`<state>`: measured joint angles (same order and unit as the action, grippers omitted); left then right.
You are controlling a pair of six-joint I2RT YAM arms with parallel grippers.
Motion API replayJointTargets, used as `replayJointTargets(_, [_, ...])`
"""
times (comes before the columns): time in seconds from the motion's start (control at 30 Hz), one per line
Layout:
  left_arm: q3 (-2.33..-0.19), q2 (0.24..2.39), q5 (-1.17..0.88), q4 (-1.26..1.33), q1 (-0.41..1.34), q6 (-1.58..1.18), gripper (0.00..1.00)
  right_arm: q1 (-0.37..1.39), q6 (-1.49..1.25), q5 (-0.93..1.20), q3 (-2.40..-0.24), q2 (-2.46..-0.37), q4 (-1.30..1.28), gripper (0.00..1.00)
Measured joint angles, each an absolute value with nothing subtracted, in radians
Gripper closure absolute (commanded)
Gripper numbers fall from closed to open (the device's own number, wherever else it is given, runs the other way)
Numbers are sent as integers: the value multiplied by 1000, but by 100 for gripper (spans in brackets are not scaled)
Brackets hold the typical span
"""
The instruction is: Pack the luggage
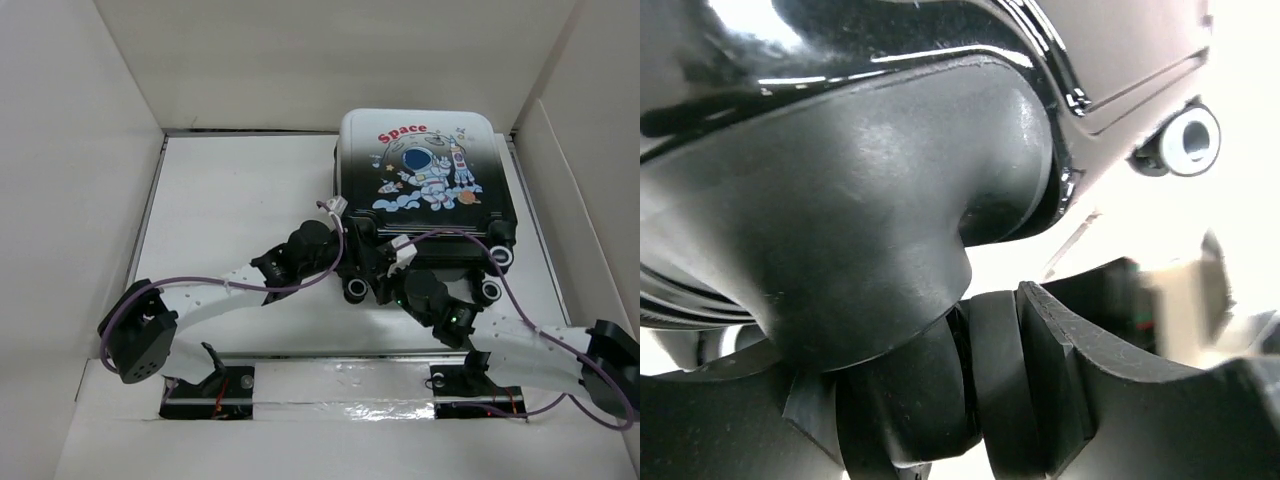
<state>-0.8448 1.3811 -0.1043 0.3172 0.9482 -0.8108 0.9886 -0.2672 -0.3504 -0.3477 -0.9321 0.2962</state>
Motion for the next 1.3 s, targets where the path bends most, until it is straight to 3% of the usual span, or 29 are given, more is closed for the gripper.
replayJointTargets(0.3, [-714, 1324, -316, 511, 831, -949, 100, 981, -286, -168, -393, -1154, 553, 100])
replayJointTargets(0.47, [-682, 1243, -275, 462, 797, -957, 100, 982, -333, -121, -441, -1305, 716, 100])
replayJointTargets(0.57, [-652, 1206, -236, 442, 785, -960, 100, 986, -371, -108, -448, -1396, 833, 71])
replayJointTargets(0.6, [-645, 1189, -229, 435, 785, -957, 100, 994, -385, -106, -448, -1399, 846, 52])
replayJointTargets(0.7, [-639, 1147, -227, 406, 807, -949, 100, 1057, -418, -77, -447, -1336, 821, 27])
replayJointTargets(0.87, [-606, 1102, -271, 413, 850, -985, 100, 1130, -434, -109, -425, -1120, 638, 6])
replayJointTargets(1.07, [-559, 1100, -281, 483, 849, -1020, 100, 1150, -418, -190, -400, -876, 479, 5])
replayJointTargets(1.3, [-491, 1100, -282, 605, 849, -1076, 97, 1155, -383, -301, -400, -827, 419, 15])
